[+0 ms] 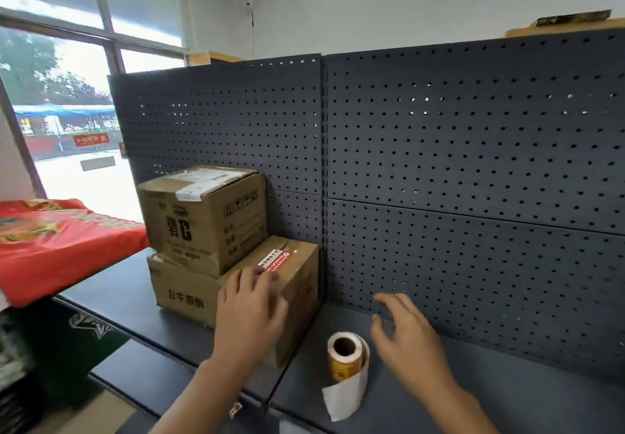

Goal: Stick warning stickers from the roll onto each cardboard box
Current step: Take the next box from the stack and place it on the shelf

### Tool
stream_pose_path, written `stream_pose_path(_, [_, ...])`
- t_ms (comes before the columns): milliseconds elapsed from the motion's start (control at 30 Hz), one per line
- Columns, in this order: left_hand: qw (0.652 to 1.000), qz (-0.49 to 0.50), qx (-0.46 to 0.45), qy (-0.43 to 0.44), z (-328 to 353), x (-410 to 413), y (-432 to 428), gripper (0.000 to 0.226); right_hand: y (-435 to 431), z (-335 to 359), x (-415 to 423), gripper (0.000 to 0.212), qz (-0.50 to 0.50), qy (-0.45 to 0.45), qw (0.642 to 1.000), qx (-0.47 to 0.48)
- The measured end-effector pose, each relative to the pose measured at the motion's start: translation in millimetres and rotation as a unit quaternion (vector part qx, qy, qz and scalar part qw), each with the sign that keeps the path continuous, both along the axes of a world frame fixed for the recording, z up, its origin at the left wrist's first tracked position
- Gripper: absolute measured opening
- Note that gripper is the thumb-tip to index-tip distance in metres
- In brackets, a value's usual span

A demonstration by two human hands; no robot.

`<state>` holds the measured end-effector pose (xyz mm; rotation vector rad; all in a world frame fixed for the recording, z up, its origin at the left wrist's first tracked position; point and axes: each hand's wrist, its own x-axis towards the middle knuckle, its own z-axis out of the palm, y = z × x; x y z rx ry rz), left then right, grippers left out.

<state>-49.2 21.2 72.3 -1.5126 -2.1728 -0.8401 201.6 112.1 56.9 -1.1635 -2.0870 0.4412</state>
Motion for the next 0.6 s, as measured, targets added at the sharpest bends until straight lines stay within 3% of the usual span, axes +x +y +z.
stream_pose_path(267, [0.993, 0.051, -0.020, -0.102, -4.1, -58.7, -2.7, 0.051, 14.9, 5.8, -101.5, 0.035, 0.032, 0.047, 0.996, -0.071])
stream_pose_path(500, [0.979, 0.007, 0.041, -0.199, -12.1, -80.5, -1.5, 0.059, 40.6, 19.6, -152.3, 0.049, 0.011, 0.056, 0.995, -0.084])
stream_pose_path(600, [0.963, 0.009, 0.044, -0.266, -15.6, -82.8, 3.4, 0.060, 52.9, 26.7, -168.0, 0.053, 0.001, 0.088, 0.985, -0.145])
